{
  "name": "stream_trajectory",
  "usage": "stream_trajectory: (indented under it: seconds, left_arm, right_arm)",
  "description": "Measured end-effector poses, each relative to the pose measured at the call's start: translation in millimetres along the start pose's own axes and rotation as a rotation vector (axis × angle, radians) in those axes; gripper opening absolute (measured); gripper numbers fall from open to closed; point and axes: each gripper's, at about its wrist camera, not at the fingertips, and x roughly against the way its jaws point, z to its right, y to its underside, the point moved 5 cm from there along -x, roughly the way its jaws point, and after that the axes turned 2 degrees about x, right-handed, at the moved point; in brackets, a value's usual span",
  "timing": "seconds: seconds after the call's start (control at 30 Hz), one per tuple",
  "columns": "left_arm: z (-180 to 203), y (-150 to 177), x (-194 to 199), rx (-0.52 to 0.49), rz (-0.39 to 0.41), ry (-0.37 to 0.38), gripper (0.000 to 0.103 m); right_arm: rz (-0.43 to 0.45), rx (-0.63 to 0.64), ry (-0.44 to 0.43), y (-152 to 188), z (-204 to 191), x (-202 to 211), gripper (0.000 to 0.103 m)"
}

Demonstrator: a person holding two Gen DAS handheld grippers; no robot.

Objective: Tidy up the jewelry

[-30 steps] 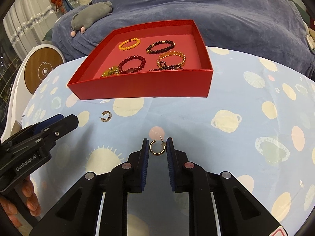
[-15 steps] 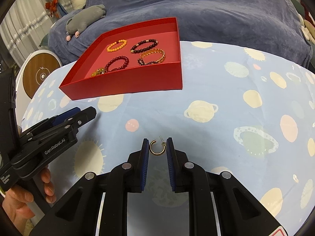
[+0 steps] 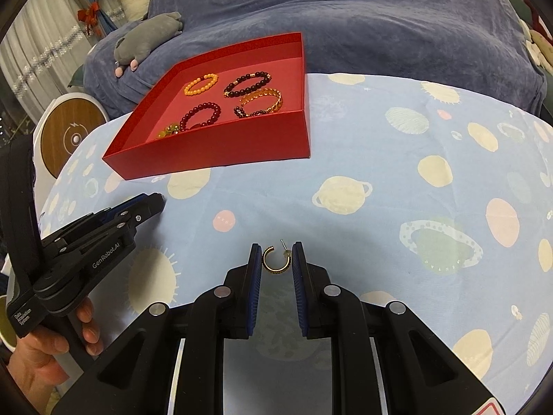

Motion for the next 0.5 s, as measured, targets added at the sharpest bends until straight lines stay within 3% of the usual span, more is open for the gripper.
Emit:
stream_trajectory:
  seconds: [0.5]
  left_arm:
    - [-4.1, -11.2, 24.2, 0.022, 0.028, 0.013, 0.018]
  right_arm:
    - [0.018, 0.023, -0.03, -6.5, -19.4, 5.9, 0.016]
